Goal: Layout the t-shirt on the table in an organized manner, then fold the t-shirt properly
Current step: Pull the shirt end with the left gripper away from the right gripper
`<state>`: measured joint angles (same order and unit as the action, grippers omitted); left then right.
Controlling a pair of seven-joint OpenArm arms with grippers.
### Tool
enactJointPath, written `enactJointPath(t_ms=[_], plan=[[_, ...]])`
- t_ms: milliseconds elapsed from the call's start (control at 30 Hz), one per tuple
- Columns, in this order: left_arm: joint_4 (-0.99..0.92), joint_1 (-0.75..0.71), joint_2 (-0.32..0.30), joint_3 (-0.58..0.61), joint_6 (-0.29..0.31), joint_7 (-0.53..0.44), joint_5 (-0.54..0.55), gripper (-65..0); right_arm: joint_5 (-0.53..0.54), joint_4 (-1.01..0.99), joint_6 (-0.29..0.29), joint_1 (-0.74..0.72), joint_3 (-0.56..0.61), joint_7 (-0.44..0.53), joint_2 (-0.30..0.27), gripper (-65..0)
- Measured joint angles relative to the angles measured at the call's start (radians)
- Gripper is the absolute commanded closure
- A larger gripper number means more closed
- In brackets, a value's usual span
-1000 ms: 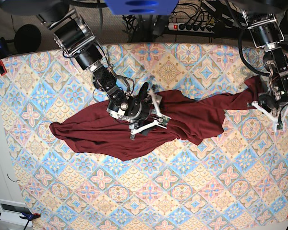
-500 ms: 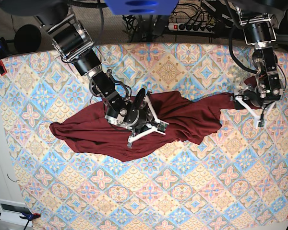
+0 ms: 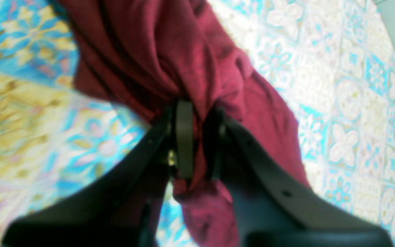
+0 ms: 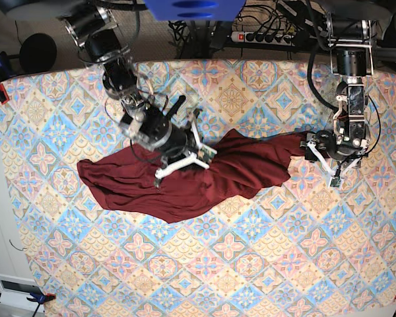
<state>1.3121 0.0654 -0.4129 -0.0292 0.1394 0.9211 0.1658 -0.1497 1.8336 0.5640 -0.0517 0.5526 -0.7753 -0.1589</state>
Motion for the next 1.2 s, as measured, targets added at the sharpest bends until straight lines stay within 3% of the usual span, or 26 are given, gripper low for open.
enactJointPath(t_ms=[67, 100, 200, 300, 400, 533, 867, 1067, 1200], plan=[[-0.005, -0.002, 0.001, 0.005, -0.008, -0.04, -0.039, -46.2, 0.022, 0.046, 0.009, 0.04, -0.033, 0.005, -0.023, 0.0], [-0.006, 0.001, 0.002, 0.009, -0.014, -0.043, -0.053, -41.9, 0.014, 0.06, 0.006, 0.055, -0.056, 0.004, -0.029, 0.0], [-0.018, 0.007, 0.002, 0.032, -0.011, -0.092, -0.093, -21.8, 0.0, 0.087, -0.003, 0.105, -0.11, 0.001, -0.062, 0.0], [-0.026, 0.021, 0.017, 0.041, -0.005, -0.101, -0.134, 0.0, -0.003, 0.093, -0.005, 0.171, -0.143, 0.004, -0.057, 0.0], [-0.032, 0.039, 0.019, 0.041, -0.002, -0.109, -0.168, 0.0, 0.006, 0.093, 0.006, 0.207, -0.166, 0.003, -0.057, 0.0], [-0.05, 0.079, 0.003, 0.034, -0.01, -0.047, -0.213, 0.0, 0.0, 0.101, -0.001, 0.189, -0.178, 0.013, -0.057, 0.0], [-0.051, 0.296, -0.013, -0.152, -0.011, -0.049, -0.212, 0.0, 0.0, 0.106, 0.002, 0.236, -0.203, 0.008, -0.056, 0.0], [-0.055, 0.429, -0.011, -0.161, -0.013, -0.035, -0.217, 0.0, 0.0, 0.107, 0.001, 0.238, -0.207, 0.012, -0.055, 0.0], [-0.049, 0.471, -0.008, -0.085, -0.017, -0.038, -0.219, 0.0, 0.0, 0.107, 0.0, 0.237, -0.208, 0.011, -0.055, 0.0]])
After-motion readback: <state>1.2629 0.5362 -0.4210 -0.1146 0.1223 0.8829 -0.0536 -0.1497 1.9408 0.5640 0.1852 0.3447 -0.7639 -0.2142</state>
